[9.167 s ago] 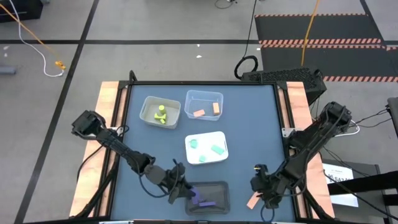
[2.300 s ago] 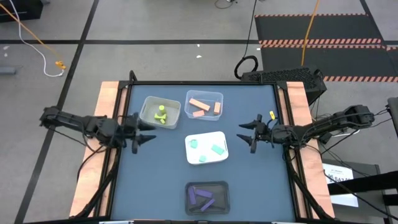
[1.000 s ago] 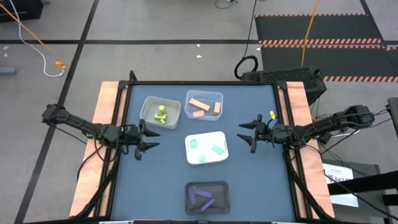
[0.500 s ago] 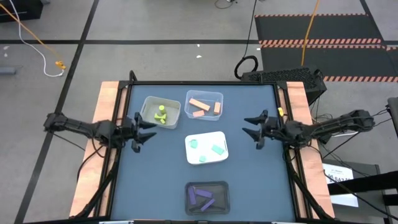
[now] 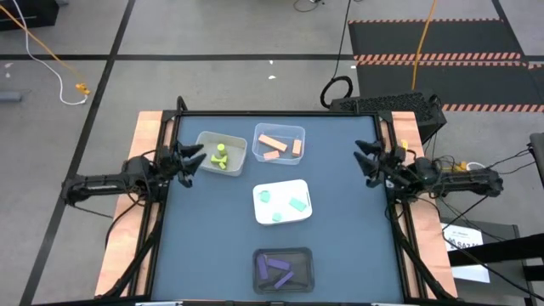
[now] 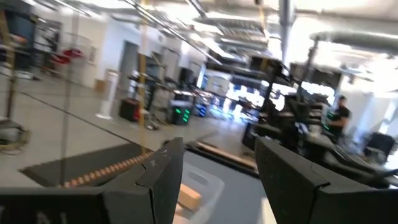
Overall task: Sort & place blocks by color
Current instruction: Return to Home Position
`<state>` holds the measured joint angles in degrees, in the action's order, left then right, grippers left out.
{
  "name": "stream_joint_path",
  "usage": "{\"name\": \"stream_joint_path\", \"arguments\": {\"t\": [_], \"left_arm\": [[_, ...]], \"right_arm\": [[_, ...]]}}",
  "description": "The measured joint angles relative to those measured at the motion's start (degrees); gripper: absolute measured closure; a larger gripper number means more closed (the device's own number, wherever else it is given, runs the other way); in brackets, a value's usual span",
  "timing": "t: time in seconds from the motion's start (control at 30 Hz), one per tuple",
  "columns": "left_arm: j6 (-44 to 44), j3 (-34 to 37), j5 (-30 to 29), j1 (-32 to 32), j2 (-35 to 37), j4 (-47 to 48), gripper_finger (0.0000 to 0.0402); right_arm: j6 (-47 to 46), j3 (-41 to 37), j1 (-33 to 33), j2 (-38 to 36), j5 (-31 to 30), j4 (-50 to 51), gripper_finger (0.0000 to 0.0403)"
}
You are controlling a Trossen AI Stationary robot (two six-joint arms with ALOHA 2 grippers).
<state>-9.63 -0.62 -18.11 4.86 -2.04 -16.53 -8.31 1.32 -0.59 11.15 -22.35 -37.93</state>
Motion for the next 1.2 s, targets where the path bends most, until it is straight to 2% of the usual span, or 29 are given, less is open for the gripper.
{"name": "stream_joint_path", "arguments": {"t": [0.43, 1.2], "left_arm": [[0.0, 0.0, 0.0, 14.1, 1.9, 0.1, 0.0201], [0.0, 0.0, 0.0, 34.1, 1.9, 0.0, 0.0201]], "right_arm": [[0.0, 0.0, 17.2, -10.8, 0.0, 0.0, 0.0177], [0.0, 0.0, 53.3, -11.0, 0.0, 0.0, 0.0177]]}}
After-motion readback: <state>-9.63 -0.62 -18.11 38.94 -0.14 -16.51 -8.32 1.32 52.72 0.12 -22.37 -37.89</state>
